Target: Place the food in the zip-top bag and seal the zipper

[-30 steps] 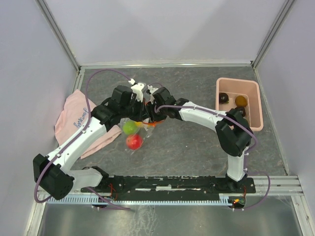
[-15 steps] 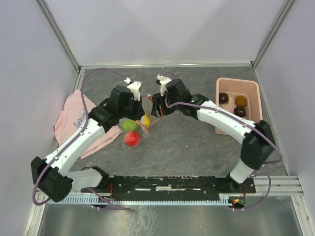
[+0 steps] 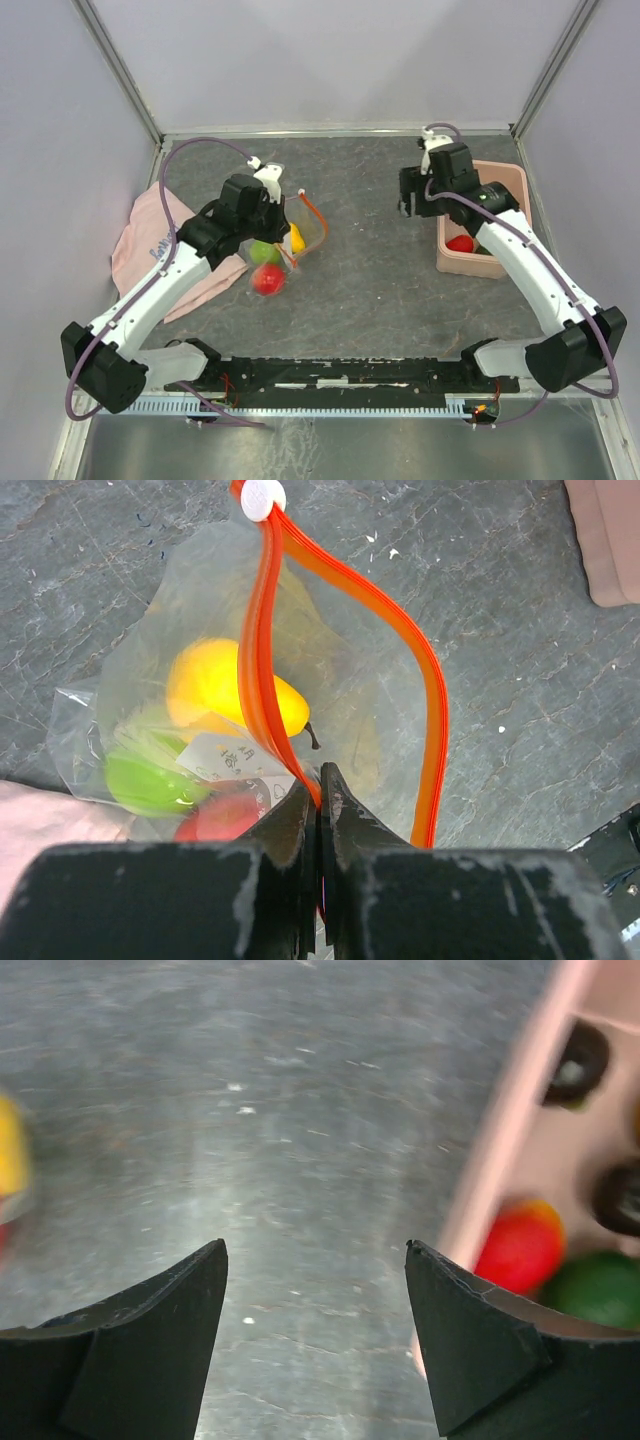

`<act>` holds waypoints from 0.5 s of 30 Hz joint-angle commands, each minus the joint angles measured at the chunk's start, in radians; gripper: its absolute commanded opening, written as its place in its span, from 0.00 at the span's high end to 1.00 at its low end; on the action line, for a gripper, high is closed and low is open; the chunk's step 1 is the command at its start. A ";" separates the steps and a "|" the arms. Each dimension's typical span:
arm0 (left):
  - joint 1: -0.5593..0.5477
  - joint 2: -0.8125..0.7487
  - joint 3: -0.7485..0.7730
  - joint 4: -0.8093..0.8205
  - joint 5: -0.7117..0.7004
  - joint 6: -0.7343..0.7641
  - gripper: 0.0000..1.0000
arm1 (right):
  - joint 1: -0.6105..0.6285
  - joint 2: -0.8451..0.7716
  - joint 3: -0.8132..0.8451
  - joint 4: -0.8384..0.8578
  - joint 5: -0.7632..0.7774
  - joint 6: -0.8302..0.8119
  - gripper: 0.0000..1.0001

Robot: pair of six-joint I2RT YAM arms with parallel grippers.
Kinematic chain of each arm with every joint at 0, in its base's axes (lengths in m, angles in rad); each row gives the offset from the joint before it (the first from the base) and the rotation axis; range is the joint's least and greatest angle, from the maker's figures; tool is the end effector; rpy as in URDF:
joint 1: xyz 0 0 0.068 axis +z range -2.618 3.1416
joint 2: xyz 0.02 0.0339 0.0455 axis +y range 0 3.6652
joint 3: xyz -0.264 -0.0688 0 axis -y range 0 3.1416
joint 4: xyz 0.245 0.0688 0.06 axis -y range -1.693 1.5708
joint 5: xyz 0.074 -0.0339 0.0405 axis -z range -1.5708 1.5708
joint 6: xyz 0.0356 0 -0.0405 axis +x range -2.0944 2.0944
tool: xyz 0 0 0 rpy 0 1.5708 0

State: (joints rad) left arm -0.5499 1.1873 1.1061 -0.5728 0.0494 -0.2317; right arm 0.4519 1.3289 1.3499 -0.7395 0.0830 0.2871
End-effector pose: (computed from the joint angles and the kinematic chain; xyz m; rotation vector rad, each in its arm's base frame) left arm 0.2184 -0.1359 0.3316 0.3865 2.2343 -0.4780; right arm 0.2558 0.1209 0.3629 -0.1463 2.2986 0.2884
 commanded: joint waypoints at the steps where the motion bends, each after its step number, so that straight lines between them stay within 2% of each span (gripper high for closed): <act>1: 0.019 -0.047 0.021 0.029 -0.020 0.041 0.97 | -0.122 -0.012 -0.034 -0.072 0.086 -0.032 0.20; 9: 0.041 -0.030 0.020 0.035 -0.013 0.052 0.97 | -0.365 0.015 -0.047 -0.073 0.129 0.041 0.20; 15: 0.040 -0.068 -0.029 0.129 -0.067 0.053 0.97 | -0.438 0.087 -0.086 -0.055 0.133 0.079 0.21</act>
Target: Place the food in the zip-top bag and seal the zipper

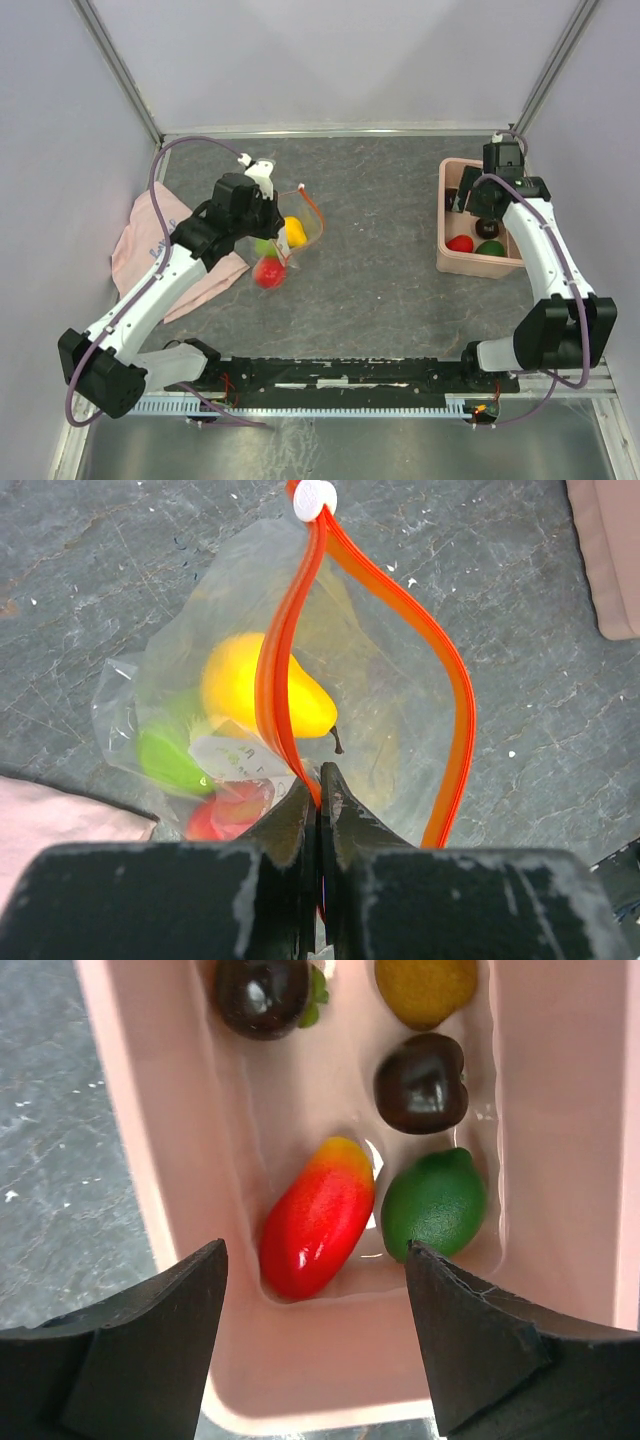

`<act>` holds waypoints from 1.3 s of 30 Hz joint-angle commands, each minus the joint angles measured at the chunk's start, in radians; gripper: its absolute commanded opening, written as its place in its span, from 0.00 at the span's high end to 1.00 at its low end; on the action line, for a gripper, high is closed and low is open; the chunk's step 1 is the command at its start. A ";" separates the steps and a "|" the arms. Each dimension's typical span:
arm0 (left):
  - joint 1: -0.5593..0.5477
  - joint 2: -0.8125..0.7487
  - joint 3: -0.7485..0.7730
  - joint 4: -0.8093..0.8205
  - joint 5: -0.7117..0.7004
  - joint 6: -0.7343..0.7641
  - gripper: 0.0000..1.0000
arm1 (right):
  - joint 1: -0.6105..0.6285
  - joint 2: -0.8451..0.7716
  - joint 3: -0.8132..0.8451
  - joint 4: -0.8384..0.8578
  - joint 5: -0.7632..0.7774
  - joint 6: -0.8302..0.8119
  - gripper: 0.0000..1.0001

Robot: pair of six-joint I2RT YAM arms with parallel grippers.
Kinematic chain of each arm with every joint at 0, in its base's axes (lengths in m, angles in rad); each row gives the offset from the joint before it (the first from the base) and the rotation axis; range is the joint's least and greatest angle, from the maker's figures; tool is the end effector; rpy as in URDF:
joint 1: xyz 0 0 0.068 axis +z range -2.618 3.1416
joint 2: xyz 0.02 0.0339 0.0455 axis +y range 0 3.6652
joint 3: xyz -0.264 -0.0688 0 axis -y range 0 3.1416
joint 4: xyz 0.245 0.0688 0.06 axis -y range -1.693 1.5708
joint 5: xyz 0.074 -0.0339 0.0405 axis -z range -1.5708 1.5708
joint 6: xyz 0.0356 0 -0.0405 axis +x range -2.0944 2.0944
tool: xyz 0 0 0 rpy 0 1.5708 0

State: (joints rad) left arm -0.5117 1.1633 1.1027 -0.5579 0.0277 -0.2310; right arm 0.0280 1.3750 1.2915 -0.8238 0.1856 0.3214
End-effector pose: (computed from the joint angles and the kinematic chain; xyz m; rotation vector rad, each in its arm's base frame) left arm 0.2200 -0.1247 0.3374 0.3270 2.2007 -0.4451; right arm 0.2850 0.0014 0.3259 0.4370 2.4189 -0.0781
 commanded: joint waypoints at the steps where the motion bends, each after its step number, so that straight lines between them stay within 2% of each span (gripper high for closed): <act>1: 0.001 -0.051 -0.036 0.134 -0.064 0.050 0.97 | -0.014 0.049 -0.046 0.040 0.021 0.060 0.21; 7: 0.001 -0.060 -0.071 0.232 -0.102 0.052 0.97 | -0.013 0.056 -0.107 0.040 -0.030 0.078 0.24; 16: 0.001 -0.005 -0.035 0.262 -0.144 0.084 0.97 | 0.020 -0.013 -0.206 -0.045 -0.170 0.091 0.24; 23: 0.001 0.000 -0.057 0.320 -0.178 0.090 0.97 | 0.165 -0.075 -0.243 -0.082 -0.269 0.175 0.25; 28: 0.001 0.020 -0.055 0.341 -0.181 0.091 0.97 | 0.255 -0.068 -0.198 -0.105 -0.296 0.189 0.24; 34: 0.000 0.040 -0.033 0.341 -0.178 0.117 0.97 | 0.226 -0.017 -0.055 -0.117 -0.104 0.126 0.21; 39: -0.001 0.060 -0.001 0.312 -0.127 0.156 0.97 | 0.112 0.018 -0.063 0.056 -0.076 0.163 0.21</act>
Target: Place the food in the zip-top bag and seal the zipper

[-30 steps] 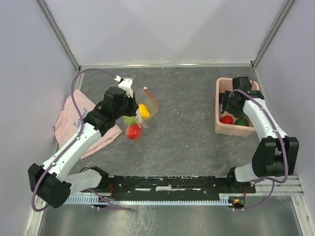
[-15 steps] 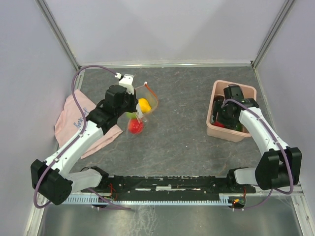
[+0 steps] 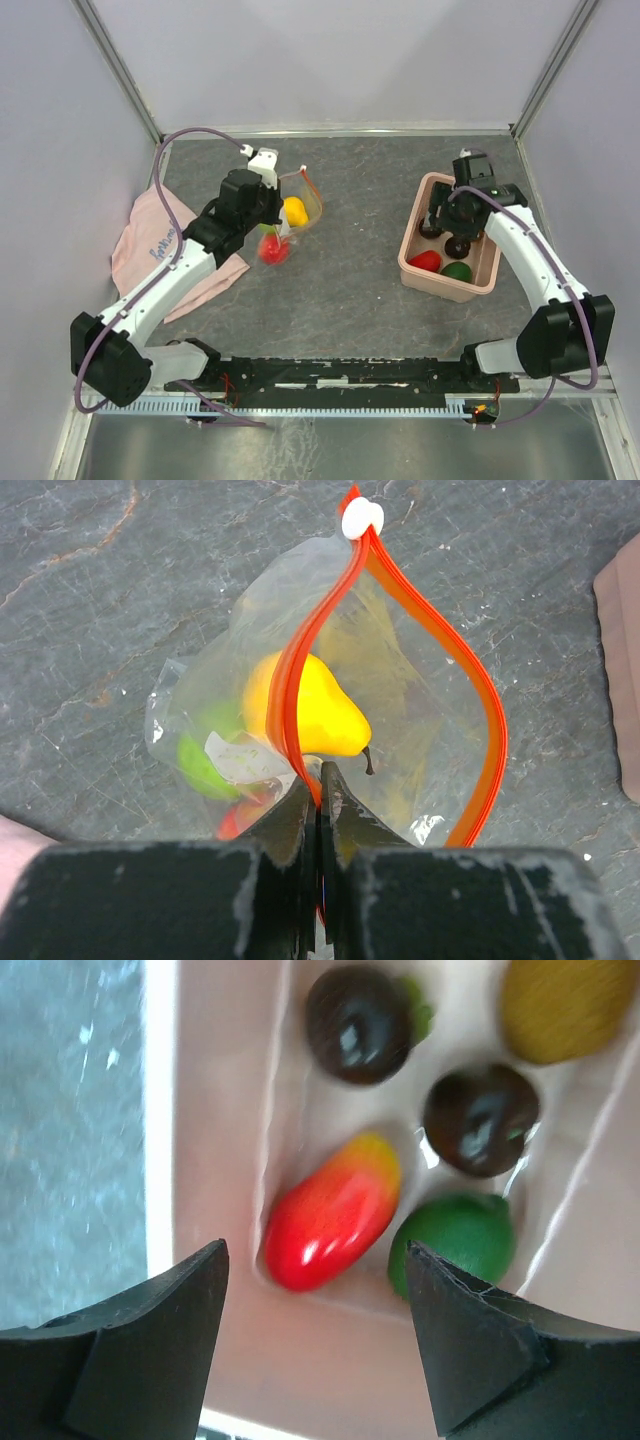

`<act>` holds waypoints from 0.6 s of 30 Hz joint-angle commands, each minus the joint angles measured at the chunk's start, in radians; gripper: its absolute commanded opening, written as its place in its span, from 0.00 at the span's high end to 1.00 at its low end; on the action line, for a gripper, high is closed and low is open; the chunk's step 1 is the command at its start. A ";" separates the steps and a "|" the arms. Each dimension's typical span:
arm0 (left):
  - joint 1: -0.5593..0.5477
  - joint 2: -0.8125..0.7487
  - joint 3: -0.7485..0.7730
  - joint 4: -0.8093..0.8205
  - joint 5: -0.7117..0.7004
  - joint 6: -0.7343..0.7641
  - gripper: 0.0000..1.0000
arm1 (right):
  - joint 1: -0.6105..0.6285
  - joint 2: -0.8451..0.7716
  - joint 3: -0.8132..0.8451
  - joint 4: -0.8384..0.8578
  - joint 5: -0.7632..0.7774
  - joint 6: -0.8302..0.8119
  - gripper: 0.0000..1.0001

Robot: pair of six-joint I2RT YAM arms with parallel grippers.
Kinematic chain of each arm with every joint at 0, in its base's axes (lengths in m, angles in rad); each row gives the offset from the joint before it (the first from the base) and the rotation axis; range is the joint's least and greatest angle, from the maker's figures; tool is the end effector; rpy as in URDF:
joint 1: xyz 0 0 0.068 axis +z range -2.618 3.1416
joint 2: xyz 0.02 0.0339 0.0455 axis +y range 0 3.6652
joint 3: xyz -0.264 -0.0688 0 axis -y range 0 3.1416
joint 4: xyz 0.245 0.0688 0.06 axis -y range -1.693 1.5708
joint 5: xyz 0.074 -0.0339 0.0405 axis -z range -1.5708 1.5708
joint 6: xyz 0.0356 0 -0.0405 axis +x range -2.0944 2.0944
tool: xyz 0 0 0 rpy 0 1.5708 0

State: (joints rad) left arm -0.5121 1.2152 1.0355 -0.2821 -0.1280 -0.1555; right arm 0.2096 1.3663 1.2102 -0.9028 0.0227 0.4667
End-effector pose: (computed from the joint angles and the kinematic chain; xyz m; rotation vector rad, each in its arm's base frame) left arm 0.2443 -0.1321 0.3275 0.2820 2.0212 -0.2903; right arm 0.2656 0.0557 0.2976 0.3468 2.6213 0.2012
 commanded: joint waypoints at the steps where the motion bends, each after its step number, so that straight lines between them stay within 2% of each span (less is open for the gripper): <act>1: 0.000 0.012 0.070 0.031 0.041 0.086 0.97 | -0.081 0.040 0.007 0.173 0.098 0.028 0.21; 5: -0.001 0.019 0.085 0.010 0.071 0.111 0.97 | -0.119 0.097 -0.033 0.293 0.136 0.075 0.21; 9: 0.000 0.022 0.097 -0.009 0.090 0.125 0.97 | -0.137 0.126 -0.064 0.293 0.249 0.121 0.20; 13: -0.002 0.034 0.103 -0.017 0.108 0.121 0.97 | -0.156 0.177 -0.064 0.253 0.269 0.111 0.17; 18: -0.006 0.055 0.121 -0.027 0.116 0.125 0.97 | -0.159 0.226 -0.090 0.296 0.239 0.080 0.11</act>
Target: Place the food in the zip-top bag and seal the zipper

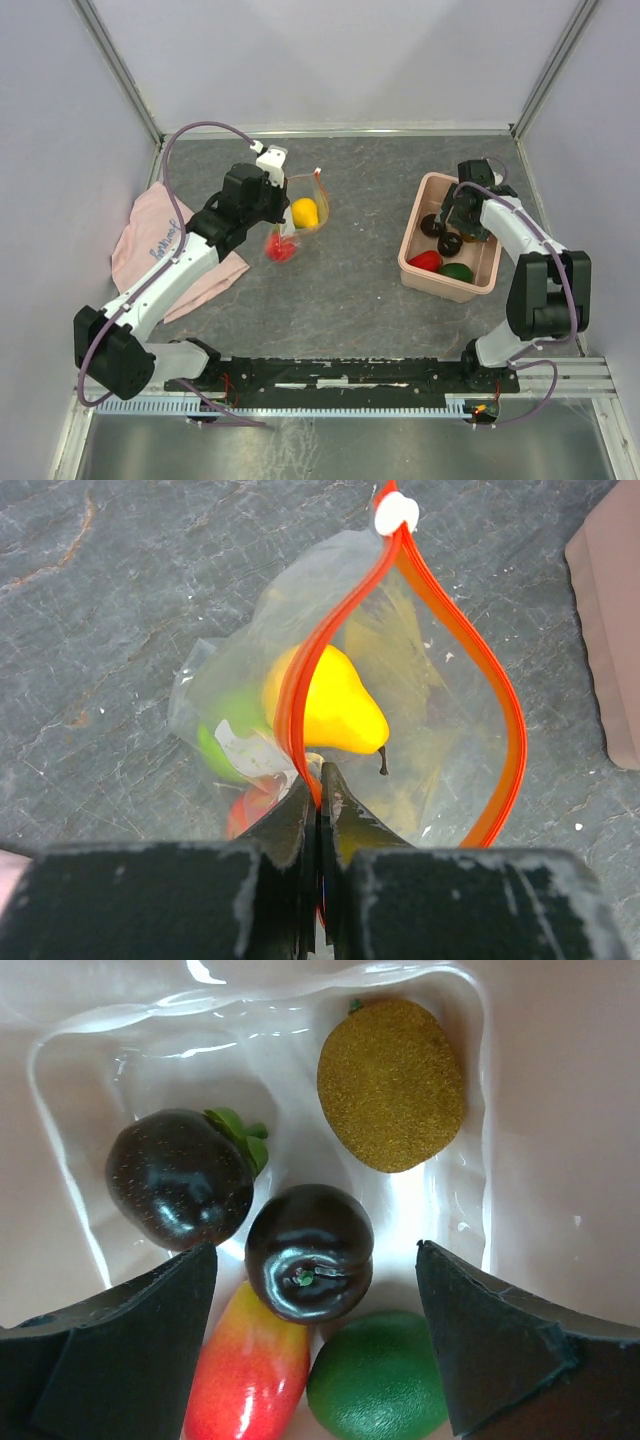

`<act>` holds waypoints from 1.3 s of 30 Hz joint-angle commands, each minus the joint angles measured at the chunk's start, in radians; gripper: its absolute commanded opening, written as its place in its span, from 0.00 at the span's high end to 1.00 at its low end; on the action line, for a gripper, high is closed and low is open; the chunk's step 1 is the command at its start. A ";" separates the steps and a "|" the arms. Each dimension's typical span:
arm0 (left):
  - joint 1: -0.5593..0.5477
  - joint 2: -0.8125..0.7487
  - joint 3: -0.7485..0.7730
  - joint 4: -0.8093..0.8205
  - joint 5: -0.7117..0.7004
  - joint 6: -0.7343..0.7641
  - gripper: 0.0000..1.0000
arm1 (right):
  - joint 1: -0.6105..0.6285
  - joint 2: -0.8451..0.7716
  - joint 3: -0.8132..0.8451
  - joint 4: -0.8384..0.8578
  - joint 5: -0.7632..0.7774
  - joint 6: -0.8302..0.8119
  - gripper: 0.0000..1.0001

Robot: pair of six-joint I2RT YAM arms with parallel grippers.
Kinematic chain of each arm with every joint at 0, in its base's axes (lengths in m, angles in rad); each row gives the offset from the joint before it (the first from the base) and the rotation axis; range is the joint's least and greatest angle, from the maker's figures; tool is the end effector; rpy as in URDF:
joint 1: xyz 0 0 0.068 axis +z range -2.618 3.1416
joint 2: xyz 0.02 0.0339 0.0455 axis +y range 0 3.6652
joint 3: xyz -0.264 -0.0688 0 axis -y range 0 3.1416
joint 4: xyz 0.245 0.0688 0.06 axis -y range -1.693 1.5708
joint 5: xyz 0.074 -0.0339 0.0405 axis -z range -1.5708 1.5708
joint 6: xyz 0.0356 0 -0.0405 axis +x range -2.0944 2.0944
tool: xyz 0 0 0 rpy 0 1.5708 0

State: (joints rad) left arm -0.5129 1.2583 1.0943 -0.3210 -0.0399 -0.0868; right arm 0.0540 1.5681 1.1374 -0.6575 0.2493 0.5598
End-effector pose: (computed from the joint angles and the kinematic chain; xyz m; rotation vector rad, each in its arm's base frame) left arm 0.2510 -0.1397 0.3328 0.4136 2.0300 -0.3297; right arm 0.3173 0.0084 0.2336 0.7300 2.5035 -0.1175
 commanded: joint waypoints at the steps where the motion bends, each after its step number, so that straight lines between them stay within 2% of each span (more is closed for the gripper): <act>1: -0.007 0.014 0.066 0.009 0.028 0.058 0.97 | -0.004 0.033 -0.021 0.061 -0.005 -0.016 0.10; 6: -0.009 0.029 0.084 -0.003 0.029 0.071 0.97 | -0.004 0.083 -0.054 0.098 -0.056 -0.020 0.07; 12: -0.016 0.040 0.097 -0.010 0.034 0.078 0.97 | -0.005 0.122 -0.094 0.143 -0.070 -0.029 0.09; 18: -0.023 0.050 0.111 -0.019 0.037 0.079 0.97 | -0.006 0.089 -0.118 0.170 -0.048 -0.053 0.23; 24: -0.031 0.056 0.123 -0.019 0.038 0.083 0.97 | -0.003 0.005 -0.126 0.141 -0.034 -0.088 0.42; 27: -0.038 0.067 0.135 -0.018 0.041 0.086 0.97 | -0.004 -0.045 -0.127 0.121 -0.032 -0.095 0.47; 39: -0.058 0.118 0.166 0.020 0.115 0.120 0.97 | 0.039 -0.310 -0.039 -0.006 -0.061 -0.186 0.51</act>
State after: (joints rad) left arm -0.5636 1.3670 1.2064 -0.3645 0.0273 -0.0437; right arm 0.0639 1.3476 1.0183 -0.6231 0.1921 0.4297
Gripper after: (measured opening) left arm 0.043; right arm 0.692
